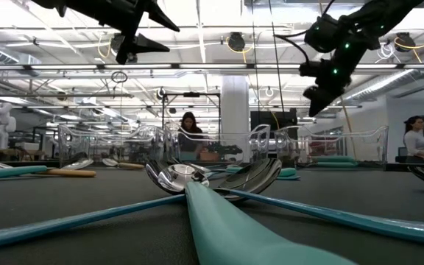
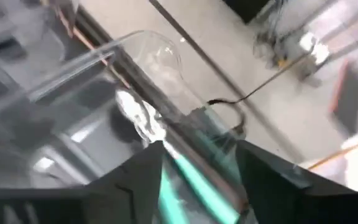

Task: Sort silverware by color (type)
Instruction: Put the light blue spoon into the middle transparent bin

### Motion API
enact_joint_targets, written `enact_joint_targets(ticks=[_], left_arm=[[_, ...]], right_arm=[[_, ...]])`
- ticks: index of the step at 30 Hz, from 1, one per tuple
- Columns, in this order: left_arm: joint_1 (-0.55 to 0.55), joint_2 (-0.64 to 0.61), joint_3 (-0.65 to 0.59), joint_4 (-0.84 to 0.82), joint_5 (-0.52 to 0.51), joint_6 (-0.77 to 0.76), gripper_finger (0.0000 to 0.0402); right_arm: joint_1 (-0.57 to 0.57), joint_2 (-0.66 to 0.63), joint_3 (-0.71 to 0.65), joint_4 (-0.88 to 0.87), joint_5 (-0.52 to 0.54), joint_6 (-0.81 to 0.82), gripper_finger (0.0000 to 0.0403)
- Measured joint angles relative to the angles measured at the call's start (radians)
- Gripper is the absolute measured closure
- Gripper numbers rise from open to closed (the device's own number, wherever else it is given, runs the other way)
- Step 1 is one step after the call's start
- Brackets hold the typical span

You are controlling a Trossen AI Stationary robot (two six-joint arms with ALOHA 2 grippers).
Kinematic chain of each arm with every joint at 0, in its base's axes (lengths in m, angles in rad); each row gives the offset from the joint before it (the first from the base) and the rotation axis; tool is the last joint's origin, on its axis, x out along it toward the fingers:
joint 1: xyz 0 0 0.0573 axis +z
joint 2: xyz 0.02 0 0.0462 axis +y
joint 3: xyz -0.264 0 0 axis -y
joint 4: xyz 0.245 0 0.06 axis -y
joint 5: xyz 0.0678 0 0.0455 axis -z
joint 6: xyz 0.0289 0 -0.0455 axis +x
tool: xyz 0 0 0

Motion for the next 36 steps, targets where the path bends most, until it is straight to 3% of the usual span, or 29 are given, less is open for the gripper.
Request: enact_joint_targets(ticks=[3,6,9,14,20,23,30,36], left_arm=[[0.000,0.000,0.000,-0.002,0.044,0.001,0.0162],[0.000,0.000,0.000,-0.017,0.064,0.030,0.0162],[0.000,0.000,0.000,-0.020,0.064,0.092,0.0162],[0.005,0.000,0.000,-0.099,0.038,0.223,0.0162],[0.007,0.000,0.000,-0.200,0.037,0.246,0.0162],[0.008,0.000,0.000,-0.237,0.046,0.245,0.0162],[0.006,0.000,0.000,-0.335,0.198,0.245,0.0162],[0.006,0.000,0.000,-0.483,0.219,0.263,0.0162]], right_arm=[[0.017,-0.032,0.025,-0.038,-0.125,0.209,0.0179],[0.041,-0.056,0.035,-0.003,-0.354,0.420,0.0180],[0.099,-0.053,0.043,0.012,-0.437,0.627,0.0196],[0.288,0.001,0.042,-0.009,-0.418,0.820,0.0228],[0.503,0.104,0.042,0.090,-0.224,1.065,0.0238],[0.573,0.178,0.042,0.163,-0.176,1.176,0.0238],[0.673,0.394,0.041,0.268,-0.143,1.436,0.0238],[0.683,0.552,0.088,0.349,-0.145,1.453,0.0238]])
